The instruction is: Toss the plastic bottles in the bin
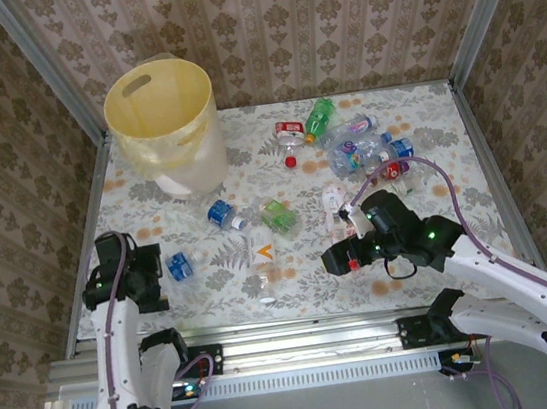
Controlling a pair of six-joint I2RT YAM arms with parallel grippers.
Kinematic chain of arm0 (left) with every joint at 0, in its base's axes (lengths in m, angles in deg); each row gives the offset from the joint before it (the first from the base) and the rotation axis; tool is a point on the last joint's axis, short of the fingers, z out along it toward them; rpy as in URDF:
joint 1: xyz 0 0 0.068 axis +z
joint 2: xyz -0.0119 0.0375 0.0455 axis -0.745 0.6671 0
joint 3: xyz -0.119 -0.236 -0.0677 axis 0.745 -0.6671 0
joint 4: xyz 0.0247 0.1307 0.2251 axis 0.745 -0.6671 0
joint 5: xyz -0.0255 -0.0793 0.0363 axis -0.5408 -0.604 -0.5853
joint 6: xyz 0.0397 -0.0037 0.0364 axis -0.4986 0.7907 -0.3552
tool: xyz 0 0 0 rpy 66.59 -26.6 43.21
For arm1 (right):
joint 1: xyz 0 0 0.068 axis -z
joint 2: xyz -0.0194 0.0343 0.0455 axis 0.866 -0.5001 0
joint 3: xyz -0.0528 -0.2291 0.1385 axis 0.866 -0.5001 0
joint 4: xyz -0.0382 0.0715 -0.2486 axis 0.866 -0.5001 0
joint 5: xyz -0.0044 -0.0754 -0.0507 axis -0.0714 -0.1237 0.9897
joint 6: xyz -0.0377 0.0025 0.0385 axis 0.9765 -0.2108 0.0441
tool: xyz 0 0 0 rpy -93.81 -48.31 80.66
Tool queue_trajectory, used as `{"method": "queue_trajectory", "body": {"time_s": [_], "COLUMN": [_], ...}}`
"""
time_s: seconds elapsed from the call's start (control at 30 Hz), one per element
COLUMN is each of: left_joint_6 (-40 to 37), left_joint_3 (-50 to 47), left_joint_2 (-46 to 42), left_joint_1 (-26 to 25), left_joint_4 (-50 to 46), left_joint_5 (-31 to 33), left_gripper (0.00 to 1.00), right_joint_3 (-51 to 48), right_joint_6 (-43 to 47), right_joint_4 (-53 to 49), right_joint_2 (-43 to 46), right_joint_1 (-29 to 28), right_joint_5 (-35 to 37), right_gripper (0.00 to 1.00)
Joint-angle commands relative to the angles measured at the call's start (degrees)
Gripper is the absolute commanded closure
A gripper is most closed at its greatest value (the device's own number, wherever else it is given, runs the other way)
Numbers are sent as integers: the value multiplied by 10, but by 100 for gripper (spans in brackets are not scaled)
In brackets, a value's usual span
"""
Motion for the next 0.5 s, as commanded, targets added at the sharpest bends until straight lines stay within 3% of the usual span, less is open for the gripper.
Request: {"method": "queue_trajectory", "body": {"time_s": [0.0,0.47], "left_joint_6": [28,44], "left_joint_3": [0,-26], "left_joint_2": [30,157], "left_joint_1": [2,4], "left_joint_4": [25,118], "left_joint_5": [14,22], "left_gripper": [0,0], "right_joint_3": [-4,-5], "right_joint_6": [-4,-2], "right_joint_4": [12,12], "right_joint_2": [-4,-8], "right_joint_1": [2,2], "right_joint_5": [-9,-11], "right_gripper": [0,0]}}
